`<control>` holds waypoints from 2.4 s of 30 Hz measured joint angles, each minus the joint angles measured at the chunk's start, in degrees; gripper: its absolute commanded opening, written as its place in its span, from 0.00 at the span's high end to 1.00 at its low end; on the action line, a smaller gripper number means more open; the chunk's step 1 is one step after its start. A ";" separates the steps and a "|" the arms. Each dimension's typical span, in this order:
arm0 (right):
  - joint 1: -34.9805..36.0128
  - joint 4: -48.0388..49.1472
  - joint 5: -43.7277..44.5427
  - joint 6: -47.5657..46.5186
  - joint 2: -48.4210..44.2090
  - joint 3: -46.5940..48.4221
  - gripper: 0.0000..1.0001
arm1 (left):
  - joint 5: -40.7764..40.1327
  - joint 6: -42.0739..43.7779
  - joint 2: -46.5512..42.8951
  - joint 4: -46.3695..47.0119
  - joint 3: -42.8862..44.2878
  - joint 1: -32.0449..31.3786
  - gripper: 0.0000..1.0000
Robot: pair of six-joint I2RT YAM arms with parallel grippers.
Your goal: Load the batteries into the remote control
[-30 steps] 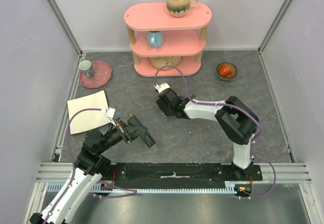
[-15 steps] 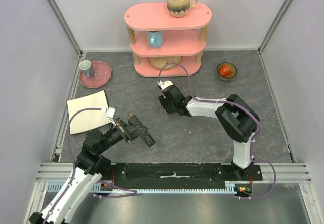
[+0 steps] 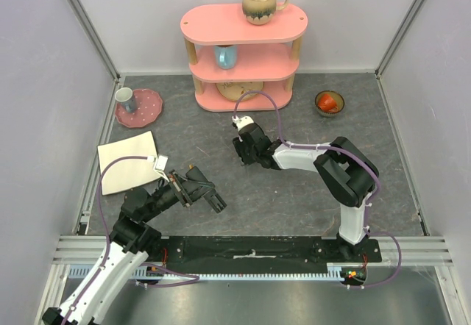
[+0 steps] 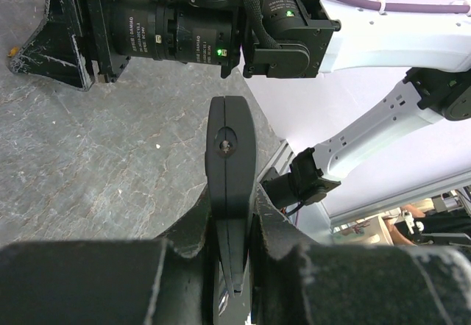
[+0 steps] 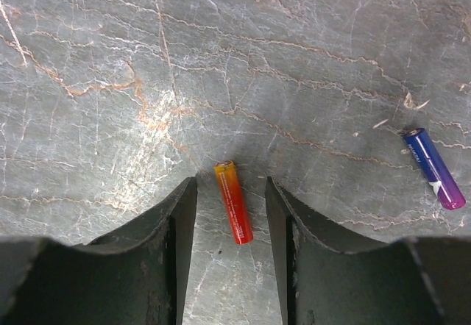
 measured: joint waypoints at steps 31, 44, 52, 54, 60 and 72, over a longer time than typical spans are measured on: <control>4.57 -12.76 3.50 -25.77 -11.91 -6.29 1.00 | 2.99 -0.02 -0.70 3.06 -0.55 0.00 0.98; 9.03 -6.43 10.95 -44.74 -16.35 -14.34 1.00 | 4.20 -0.26 -4.39 4.31 -1.92 0.00 0.98; 8.52 -2.89 2.08 -51.08 -14.51 -14.34 1.00 | 4.24 -1.46 -8.15 4.68 -4.04 0.00 0.98; 8.41 -2.56 -1.44 -51.41 -13.97 -14.32 1.00 | 4.24 -1.79 -8.39 4.63 -4.59 0.00 0.98; 8.39 -2.12 -6.01 -51.41 -12.00 -13.86 0.77 | 4.24 -2.16 -8.66 4.17 -4.83 0.00 0.98; 7.69 -1.40 -5.14 -47.36 -12.68 -11.96 0.02 | 4.24 -2.19 -8.68 3.78 -4.83 0.00 0.98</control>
